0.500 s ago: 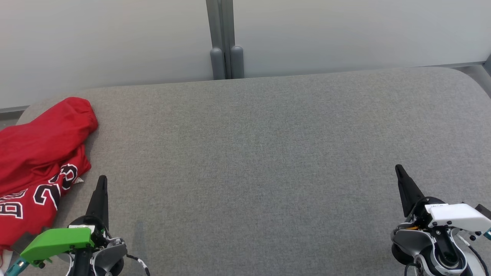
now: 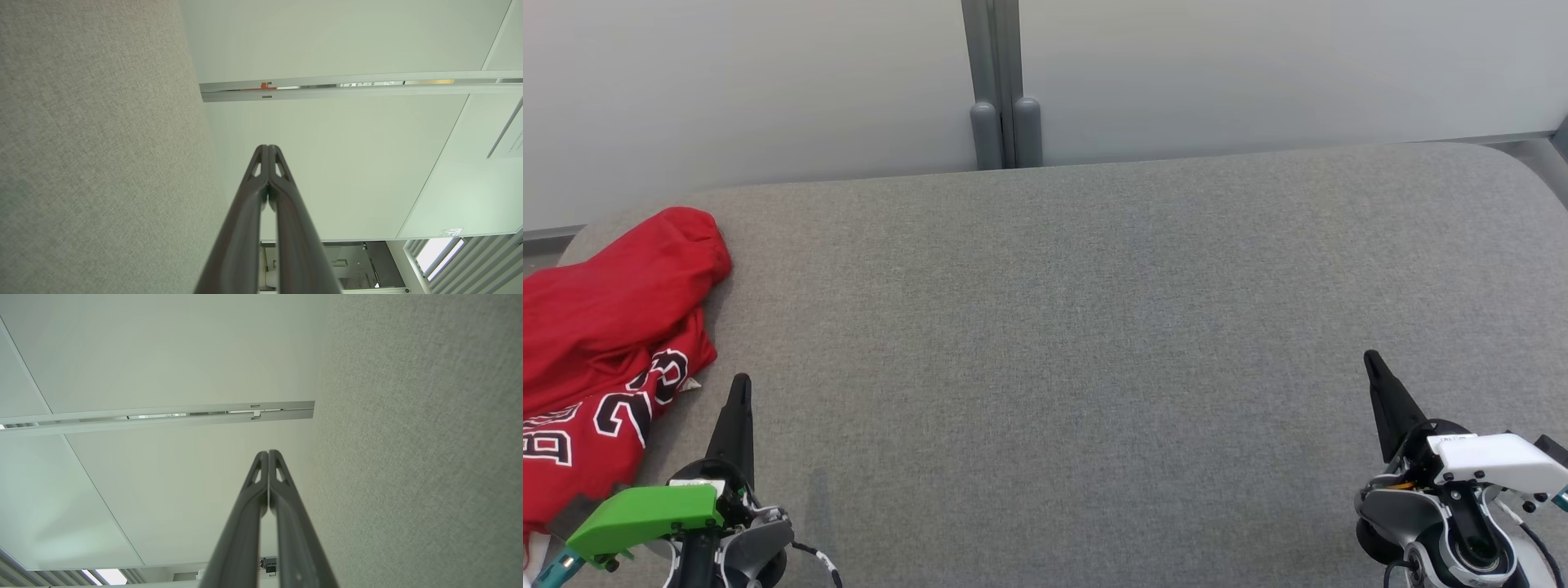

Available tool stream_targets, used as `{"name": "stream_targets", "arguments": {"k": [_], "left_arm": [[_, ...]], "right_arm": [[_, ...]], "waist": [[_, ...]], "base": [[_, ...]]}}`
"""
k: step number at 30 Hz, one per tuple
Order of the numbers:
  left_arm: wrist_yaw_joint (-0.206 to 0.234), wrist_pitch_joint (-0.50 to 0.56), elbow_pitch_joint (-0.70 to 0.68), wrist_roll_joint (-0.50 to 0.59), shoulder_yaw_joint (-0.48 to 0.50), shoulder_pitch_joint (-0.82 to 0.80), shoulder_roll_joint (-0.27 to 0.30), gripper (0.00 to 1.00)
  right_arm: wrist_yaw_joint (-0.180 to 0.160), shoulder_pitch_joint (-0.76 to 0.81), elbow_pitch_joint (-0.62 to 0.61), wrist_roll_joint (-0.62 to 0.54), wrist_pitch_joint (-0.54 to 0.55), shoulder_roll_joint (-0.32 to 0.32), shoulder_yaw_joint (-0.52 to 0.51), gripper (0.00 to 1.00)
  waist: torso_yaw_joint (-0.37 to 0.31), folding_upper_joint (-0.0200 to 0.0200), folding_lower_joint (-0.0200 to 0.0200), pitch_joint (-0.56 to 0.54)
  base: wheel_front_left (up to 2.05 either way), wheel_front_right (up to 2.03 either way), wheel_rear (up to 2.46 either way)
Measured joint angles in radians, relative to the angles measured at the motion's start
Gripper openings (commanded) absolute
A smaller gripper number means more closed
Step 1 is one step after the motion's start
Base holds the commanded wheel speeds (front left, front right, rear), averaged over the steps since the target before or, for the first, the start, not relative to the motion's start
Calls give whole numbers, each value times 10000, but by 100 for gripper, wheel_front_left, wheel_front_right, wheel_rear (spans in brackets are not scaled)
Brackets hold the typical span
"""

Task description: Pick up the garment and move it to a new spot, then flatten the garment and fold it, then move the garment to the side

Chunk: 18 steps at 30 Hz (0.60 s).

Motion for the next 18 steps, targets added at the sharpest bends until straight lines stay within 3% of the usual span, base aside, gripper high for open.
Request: {"name": "stream_targets", "arguments": {"k": [18], "left_arm": [[0, 0, 0, 0, 0, -1, 0, 0]], "right_arm": [[0, 0, 0, 0, 0, 0, 0, 0]], "waist": [[0, 0, 0, 0]], "base": [[0, 0, 0]]}}
